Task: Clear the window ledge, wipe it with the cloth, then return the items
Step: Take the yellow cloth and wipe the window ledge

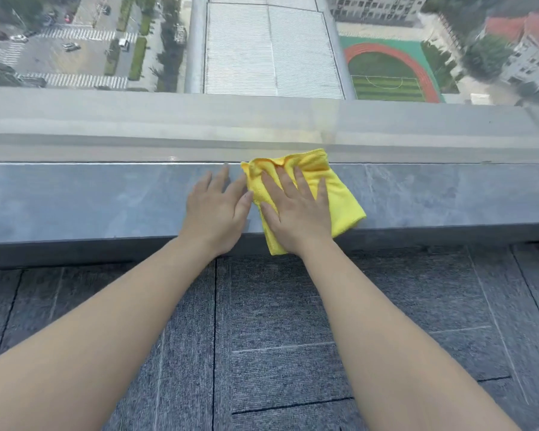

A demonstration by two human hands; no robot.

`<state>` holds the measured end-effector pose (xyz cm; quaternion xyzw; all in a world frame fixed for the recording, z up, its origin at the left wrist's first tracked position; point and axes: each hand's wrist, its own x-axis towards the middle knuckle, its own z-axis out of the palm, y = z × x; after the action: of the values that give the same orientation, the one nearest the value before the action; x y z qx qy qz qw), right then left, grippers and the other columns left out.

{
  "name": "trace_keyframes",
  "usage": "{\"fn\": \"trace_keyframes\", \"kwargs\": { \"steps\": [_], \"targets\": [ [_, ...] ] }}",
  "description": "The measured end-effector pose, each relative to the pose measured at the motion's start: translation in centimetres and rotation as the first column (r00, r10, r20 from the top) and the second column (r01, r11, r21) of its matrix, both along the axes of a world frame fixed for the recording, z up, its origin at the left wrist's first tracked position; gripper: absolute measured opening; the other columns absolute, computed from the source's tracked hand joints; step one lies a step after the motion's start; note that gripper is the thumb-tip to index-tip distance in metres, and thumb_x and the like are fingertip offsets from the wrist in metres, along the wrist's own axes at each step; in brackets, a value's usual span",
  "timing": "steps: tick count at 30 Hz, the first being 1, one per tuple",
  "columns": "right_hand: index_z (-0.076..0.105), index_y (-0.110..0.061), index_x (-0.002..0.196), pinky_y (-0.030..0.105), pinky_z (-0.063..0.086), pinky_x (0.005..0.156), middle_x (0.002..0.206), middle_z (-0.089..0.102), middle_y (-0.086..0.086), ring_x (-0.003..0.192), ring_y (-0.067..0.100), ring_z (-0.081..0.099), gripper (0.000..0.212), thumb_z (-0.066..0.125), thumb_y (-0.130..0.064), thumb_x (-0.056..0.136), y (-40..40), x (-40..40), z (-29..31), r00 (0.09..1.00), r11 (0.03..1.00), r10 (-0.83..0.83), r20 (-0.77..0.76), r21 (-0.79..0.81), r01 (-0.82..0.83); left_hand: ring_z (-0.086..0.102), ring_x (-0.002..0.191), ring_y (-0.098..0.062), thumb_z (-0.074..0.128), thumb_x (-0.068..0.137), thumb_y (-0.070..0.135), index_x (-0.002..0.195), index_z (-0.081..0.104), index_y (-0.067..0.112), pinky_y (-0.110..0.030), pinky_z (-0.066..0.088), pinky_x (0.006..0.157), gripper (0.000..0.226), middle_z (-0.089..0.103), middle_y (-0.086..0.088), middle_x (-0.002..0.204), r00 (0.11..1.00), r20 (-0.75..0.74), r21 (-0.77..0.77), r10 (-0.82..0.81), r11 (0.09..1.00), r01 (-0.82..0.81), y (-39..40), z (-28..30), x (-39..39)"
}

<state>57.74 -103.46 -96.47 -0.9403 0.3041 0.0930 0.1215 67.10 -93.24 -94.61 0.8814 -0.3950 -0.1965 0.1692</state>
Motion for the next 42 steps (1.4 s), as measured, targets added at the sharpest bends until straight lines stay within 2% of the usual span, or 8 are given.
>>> {"fn": "trace_keyframes", "kwargs": {
  "steps": [9,15,21,23,26,30,34,42],
  "targets": [
    [0.001,-0.036,0.147,0.051,-0.008,0.116,0.16,-0.001,-0.007,0.148,0.018,-0.009,0.054,0.015,-0.046,0.096,-6.1,-7.3,-0.3,0.996,0.996,-0.089,-0.02,-0.025,0.089,0.013,0.142,-0.03,0.017,0.092,0.042,0.14,0.026,0.02,-0.047,0.009,0.115,0.054,0.021,-0.008,0.154,0.997,0.061,0.11,-0.038,0.993,0.031,-4.3,-0.8,-5.6],
    [0.001,-0.031,0.148,0.051,-0.006,0.116,0.16,-0.001,-0.005,0.148,0.02,-0.007,0.054,0.016,-0.043,0.097,-11.4,-11.6,-0.2,0.949,0.95,-0.311,-0.049,-0.047,0.309,0.011,0.141,-0.032,0.021,0.095,0.034,0.139,0.027,0.021,-0.048,0.01,0.117,0.046,0.02,-0.007,0.154,0.996,0.052,0.102,-0.073,0.992,0.068,-6.7,-1.2,-7.8],
    [0.001,-0.023,0.149,0.055,-0.005,0.116,0.16,-0.003,0.0,0.147,0.028,-0.008,0.056,0.016,-0.039,0.097,-11.1,-8.5,0.0,0.858,0.86,-0.51,-0.053,-0.024,0.51,0.004,0.145,-0.026,0.017,0.096,0.037,0.142,0.022,0.021,-0.043,0.005,0.119,0.049,0.013,-0.005,0.157,0.997,0.027,0.114,-0.075,0.991,0.072,-5.8,-1.4,-7.8],
    [0.001,-0.023,0.149,0.054,-0.006,0.116,0.16,-0.003,0.0,0.147,0.028,-0.008,0.056,0.016,-0.039,0.097,-9.4,-7.2,0.0,0.904,0.904,-0.427,-0.036,-0.022,0.426,0.006,0.145,-0.025,0.012,0.089,0.044,0.142,0.023,0.02,-0.042,0.006,0.12,0.059,0.015,-0.006,0.156,0.998,0.015,0.087,-0.062,0.994,0.061,-5.6,-1.3,-7.7],
    [0.003,-0.028,0.148,0.051,-0.006,0.116,0.16,-0.001,-0.004,0.148,0.024,-0.007,0.054,0.017,-0.04,0.097,-6.9,-6.7,-0.2,0.994,0.994,-0.107,0.029,-0.024,0.108,0.01,0.145,-0.024,0.01,0.079,0.044,0.141,0.024,0.018,-0.04,0.008,0.119,0.069,0.017,-0.008,0.156,1.0,-0.002,0.036,-0.016,0.999,0.016,-5.6,-1.1,-7.8],
    [0.004,-0.034,0.147,0.047,-0.006,0.117,0.16,0.001,-0.008,0.148,0.018,-0.006,0.052,0.016,-0.042,0.098,-7.4,-8.6,-0.2,0.992,0.993,0.12,0.037,-0.017,-0.119,0.014,0.143,-0.026,0.011,0.079,0.044,0.141,0.024,0.019,-0.04,0.01,0.117,0.068,0.02,-0.011,0.155,1.0,-0.012,-0.011,0.028,1.0,-0.028,-6.4,-0.8,-8.6],
    [0.005,-0.036,0.147,0.045,-0.006,0.117,0.16,0.002,-0.009,0.148,0.016,-0.005,0.051,0.016,-0.043,0.098,-9.0,-10.7,-0.3,0.994,0.995,0.097,0.041,-0.018,-0.096,0.013,0.144,-0.027,0.012,0.08,0.044,0.141,0.026,0.016,-0.039,0.008,0.118,0.068,0.021,-0.011,0.154,1.0,-0.014,-0.046,-0.005,0.999,0.004,-8.3,-0.6,-10.0],
    [0.004,-0.033,0.148,0.043,-0.005,0.118,0.16,0.001,-0.007,0.148,0.017,-0.006,0.053,0.015,-0.043,0.097,-15.3,-15.9,-0.5,0.99,0.99,-0.139,0.02,-0.02,0.14,0.013,0.144,-0.026,0.009,0.078,0.048,0.14,0.028,0.016,-0.038,0.009,0.117,0.072,0.02,-0.008,0.155,0.993,0.014,-0.016,-0.118,0.993,0.118,-13.6,-1.1,-13.3]
  ]
}}
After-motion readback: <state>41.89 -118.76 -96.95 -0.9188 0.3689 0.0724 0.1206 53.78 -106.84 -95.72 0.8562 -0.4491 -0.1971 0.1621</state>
